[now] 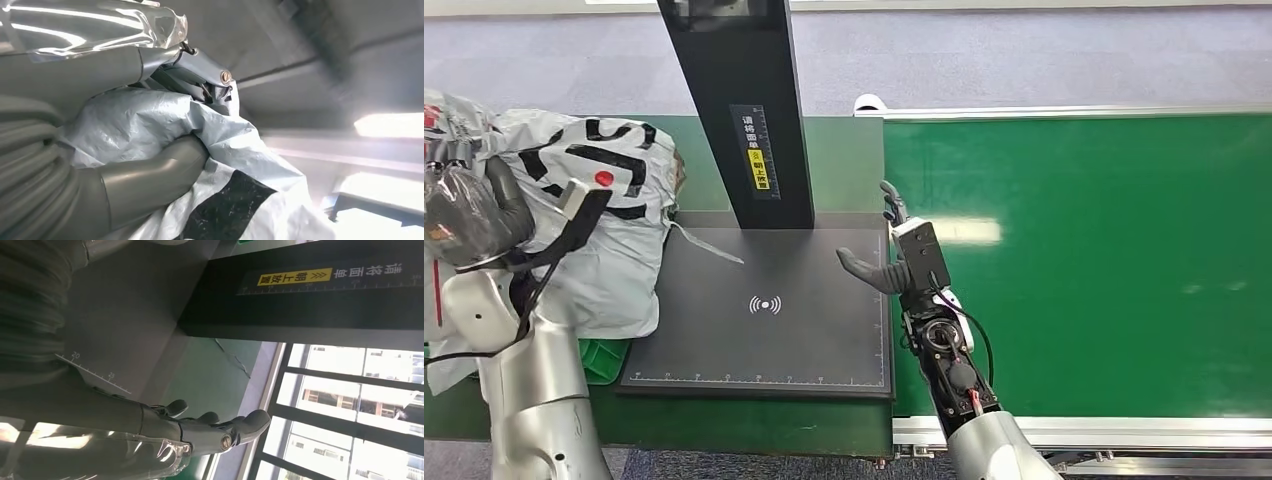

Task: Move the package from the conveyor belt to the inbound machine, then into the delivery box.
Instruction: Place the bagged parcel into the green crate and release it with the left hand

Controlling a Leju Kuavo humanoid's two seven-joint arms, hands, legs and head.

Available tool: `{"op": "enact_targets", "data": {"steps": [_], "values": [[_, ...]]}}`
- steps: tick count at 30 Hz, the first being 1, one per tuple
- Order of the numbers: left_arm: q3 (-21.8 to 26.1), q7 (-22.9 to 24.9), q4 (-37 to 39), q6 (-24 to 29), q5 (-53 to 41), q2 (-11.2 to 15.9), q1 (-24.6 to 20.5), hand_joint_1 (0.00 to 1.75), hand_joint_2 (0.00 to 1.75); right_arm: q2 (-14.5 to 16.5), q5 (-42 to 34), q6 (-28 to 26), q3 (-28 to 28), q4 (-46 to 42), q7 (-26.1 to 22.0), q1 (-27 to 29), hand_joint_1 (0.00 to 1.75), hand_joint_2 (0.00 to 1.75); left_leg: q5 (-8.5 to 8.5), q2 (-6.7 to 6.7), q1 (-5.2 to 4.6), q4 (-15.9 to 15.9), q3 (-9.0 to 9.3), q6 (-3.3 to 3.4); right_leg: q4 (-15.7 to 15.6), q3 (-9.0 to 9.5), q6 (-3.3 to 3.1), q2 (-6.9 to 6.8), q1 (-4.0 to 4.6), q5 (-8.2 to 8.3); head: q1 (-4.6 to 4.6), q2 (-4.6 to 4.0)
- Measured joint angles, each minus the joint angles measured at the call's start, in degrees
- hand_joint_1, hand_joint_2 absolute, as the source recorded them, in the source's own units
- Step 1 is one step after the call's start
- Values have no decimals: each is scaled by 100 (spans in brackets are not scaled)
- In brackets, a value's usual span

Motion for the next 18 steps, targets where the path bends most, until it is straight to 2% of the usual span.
{"op": "enact_targets", "data": {"steps": [3, 5, 7, 9, 13, 18], "values": [[-122, 1292, 1276, -3, -277, 615, -605, 175, 175, -1, -11, 51, 27, 11, 0, -5, 0, 175, 1, 3, 1, 0, -1, 0, 1, -2, -1, 2, 1, 2, 1, 0], [-312, 1941, 1981, -3, -284, 1026, -982, 175, 175, -2, -11, 90, 42, 27, 0, -8, 0, 175, 1, 10, 2, 0, 0, -1, 3, -3, -2, 7, 2, 3, 1, 0], [-575, 2384, 2544, -2, -287, 1403, -1277, 175, 175, -2, -8, 102, 50, 50, 0, -11, 0, 175, 1, 13, 2, 0, 0, -1, 3, -4, -3, 10, 2, 4, 0, 0], [-784, 2532, 2945, -1, -287, 1677, -1466, 175, 175, -2, -5, 102, 56, 74, 0, -16, 0, 175, 1, 12, 2, 0, -2, -1, 4, -4, -3, 10, 2, 4, 0, 0], [-891, 2499, 3222, 2, -240, 1910, -1548, 175, 0, -1, 5, 100, 70, 118, -3, -34, 0, 175, 0, 13, 2, 0, -7, -1, 2, -6, -2, 11, 2, 3, 2, -1], [-793, 2238, 3389, -1, -175, 2071, -1683, 175, 0, -2, 29, 85, 78, 161, -13, -37, 0, 175, 0, 10, 1, 0, -9, -1, 0, -10, -2, 9, 2, 3, 1, 0]]}}
